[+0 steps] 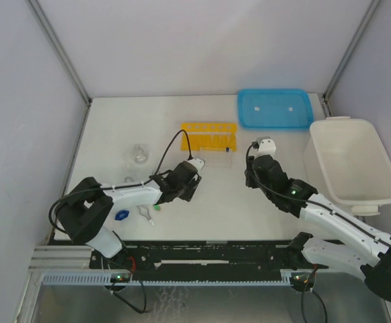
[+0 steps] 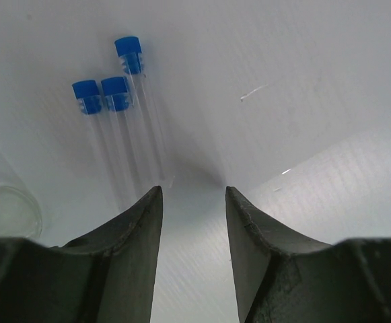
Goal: Organize the chemistry lab equipment
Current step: Insert the test tube into the slot of the test tube rack, then pick up the test tube at the center of the board.
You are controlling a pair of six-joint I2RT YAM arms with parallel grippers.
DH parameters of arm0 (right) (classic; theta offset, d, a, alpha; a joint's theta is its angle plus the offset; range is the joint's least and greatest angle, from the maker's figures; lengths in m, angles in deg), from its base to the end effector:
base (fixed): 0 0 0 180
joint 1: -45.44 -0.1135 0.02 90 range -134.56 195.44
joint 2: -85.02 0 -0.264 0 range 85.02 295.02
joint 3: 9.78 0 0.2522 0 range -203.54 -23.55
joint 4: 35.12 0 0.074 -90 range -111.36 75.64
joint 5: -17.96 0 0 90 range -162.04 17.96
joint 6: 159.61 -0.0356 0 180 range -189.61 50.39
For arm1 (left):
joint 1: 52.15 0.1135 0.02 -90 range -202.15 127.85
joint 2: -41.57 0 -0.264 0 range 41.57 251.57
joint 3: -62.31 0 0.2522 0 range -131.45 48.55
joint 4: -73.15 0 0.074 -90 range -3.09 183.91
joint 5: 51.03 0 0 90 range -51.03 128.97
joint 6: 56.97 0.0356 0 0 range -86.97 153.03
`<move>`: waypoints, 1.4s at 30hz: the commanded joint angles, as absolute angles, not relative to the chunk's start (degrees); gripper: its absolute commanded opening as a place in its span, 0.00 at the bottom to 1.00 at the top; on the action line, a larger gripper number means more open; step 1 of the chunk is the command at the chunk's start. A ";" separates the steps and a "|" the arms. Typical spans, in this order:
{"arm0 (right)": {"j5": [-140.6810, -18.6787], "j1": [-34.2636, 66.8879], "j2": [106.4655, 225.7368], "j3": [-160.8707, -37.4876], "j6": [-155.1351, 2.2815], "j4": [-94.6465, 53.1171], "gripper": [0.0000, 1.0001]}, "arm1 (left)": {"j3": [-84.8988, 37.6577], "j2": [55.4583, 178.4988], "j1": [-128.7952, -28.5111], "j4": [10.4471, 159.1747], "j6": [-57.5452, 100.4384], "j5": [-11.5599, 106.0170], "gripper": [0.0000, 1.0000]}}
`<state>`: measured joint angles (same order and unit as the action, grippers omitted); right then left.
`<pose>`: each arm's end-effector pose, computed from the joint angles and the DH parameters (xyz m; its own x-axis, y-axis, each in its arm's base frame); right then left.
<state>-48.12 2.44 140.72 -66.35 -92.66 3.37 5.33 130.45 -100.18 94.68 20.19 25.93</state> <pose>0.1618 0.1312 0.2704 -0.5629 -0.0356 -0.8257 -0.1827 0.9797 0.0824 0.2024 -0.2130 0.1569 -0.6646 0.4152 -0.6212 0.4992 0.8654 0.0443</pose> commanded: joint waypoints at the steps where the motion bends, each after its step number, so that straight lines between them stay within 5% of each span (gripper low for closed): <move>1: -47.86 3.11 137.93 -65.84 -93.79 2.28 0.27 | 1.50 130.32 -99.79 92.46 21.15 27.48 0.47; 30: -50.25 4.83 139.42 -65.05 -94.02 0.70 0.27 | -1.12 135.52 -96.57 91.79 22.04 30.07 0.40; 34: -50.67 5.00 139.68 -65.01 -94.18 0.68 0.27 | -0.96 135.78 -96.54 91.64 21.79 30.83 0.20; 42: -51.48 5.65 138.70 -64.53 -95.03 0.71 0.27 | 0.31 134.12 -96.54 91.56 21.34 32.29 0.07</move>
<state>-50.78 5.04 139.78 -65.06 -93.25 2.67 1.55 135.35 -96.99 92.56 21.58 30.32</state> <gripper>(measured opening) 0.269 0.153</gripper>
